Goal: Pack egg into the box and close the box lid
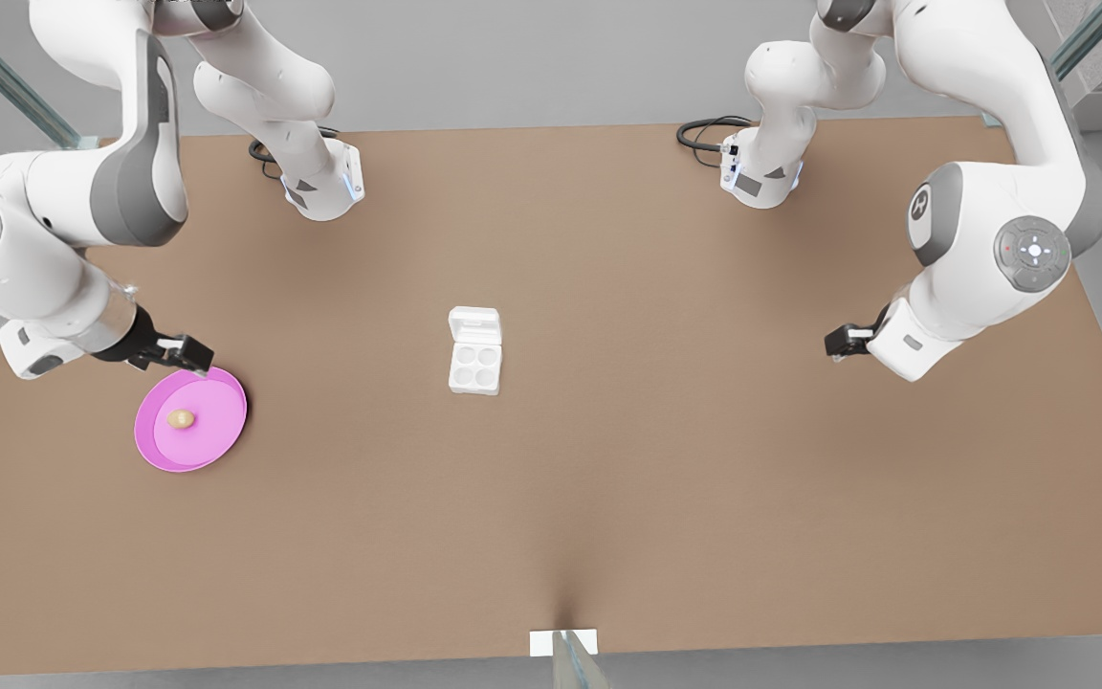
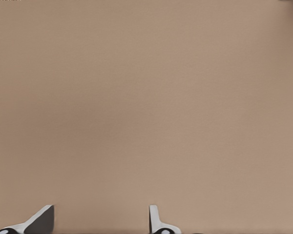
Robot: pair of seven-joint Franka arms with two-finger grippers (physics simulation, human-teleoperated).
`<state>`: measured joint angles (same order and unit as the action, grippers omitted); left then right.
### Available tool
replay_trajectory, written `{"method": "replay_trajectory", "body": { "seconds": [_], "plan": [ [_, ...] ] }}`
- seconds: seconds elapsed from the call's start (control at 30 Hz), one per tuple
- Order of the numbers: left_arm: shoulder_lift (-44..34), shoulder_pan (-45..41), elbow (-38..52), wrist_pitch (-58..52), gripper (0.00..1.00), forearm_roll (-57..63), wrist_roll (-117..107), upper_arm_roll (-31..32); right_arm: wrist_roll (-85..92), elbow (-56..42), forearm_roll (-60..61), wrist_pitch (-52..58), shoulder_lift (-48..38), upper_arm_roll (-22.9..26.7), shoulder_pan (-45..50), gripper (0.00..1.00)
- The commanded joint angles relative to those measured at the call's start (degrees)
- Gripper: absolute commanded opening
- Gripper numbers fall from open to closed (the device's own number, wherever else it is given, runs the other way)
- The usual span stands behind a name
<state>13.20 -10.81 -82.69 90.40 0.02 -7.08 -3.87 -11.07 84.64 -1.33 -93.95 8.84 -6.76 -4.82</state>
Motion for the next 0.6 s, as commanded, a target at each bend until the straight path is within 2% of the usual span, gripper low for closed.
{"method": "replay_trajectory", "body": {
  "seconds": [0.0, 0.33, 0.4, 0.47, 0.57],
  "plan": [
    [-0.02, 0.0, -0.02, -0.14, 1.0, 0.16, -0.04, 0.0, 0.0, 0.17, 0.01, -0.7, 0.12, 0.0, -0.01, 1.0],
    [1.57, 0.09, -1.07, -0.76, 1.0, -0.55, 0.13, 0.09, 0.0, 0.26, 0.01, -1.85, 1.44, -1.67, -0.01, 1.0],
    [2.18, 0.09, -0.81, -0.76, 1.0, -0.55, 0.14, 0.09, -0.61, -1.14, -2.19, -4.14, 5.39, -2.03, 1.48, 1.0],
    [2.09, 0.09, -0.89, -0.84, 1.0, -0.55, 0.14, 0.09, -0.35, -1.49, -2.36, -4.31, 5.74, -2.38, 1.57, 1.0],
    [2.27, 0.09, -1.16, -5.94, 1.0, -0.81, 0.84, 0.09, -0.26, 0.09, -2.89, -4.75, 5.39, -2.11, 0.96, 1.0]
  ]
}}
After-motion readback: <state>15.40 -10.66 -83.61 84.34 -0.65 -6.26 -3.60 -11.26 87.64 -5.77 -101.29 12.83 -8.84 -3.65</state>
